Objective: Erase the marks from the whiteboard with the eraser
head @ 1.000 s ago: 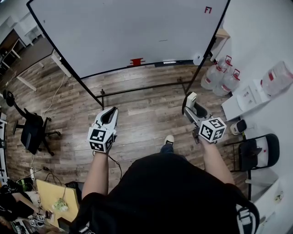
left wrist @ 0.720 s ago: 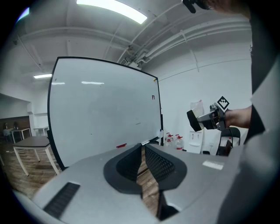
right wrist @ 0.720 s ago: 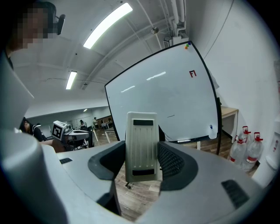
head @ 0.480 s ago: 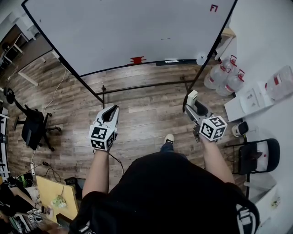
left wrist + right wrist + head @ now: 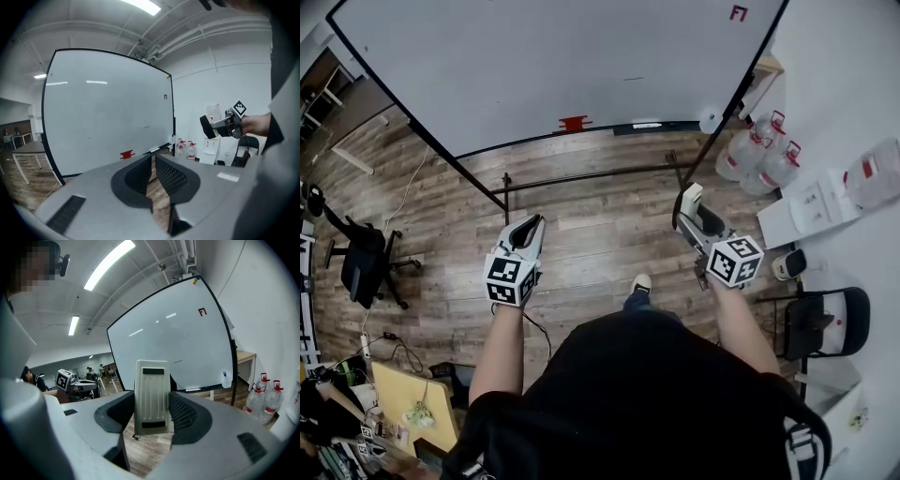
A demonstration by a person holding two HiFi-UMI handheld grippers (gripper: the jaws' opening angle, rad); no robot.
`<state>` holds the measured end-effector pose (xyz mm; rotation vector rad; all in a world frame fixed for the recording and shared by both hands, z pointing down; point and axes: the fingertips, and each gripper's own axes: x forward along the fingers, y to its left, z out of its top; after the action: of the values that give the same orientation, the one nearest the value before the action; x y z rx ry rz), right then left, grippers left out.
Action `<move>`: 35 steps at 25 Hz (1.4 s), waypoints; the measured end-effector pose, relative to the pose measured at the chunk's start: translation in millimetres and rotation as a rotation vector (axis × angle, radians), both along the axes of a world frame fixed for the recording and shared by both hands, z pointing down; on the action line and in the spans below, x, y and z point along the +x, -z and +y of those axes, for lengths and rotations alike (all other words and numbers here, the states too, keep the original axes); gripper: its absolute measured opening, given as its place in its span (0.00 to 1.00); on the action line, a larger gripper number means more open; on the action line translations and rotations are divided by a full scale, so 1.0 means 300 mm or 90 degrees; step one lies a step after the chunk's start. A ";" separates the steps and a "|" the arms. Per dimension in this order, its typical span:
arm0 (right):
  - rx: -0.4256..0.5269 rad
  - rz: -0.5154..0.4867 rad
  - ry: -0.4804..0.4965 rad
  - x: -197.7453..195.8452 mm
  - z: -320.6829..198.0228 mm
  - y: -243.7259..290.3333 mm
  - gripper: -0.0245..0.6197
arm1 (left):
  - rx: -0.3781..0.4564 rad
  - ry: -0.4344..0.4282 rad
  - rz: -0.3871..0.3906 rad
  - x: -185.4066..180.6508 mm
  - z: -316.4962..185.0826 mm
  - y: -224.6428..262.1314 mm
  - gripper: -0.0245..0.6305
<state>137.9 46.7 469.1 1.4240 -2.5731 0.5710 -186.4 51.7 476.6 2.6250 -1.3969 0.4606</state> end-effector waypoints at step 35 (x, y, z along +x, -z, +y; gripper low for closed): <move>-0.038 -0.002 0.027 0.167 -0.382 -0.110 0.39 | -0.037 0.001 -0.007 0.231 -0.344 -0.076 0.08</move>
<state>188.1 -67.9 502.1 1.3484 -2.5583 0.6382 -116.9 -51.5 499.4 2.5798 -1.3678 0.5081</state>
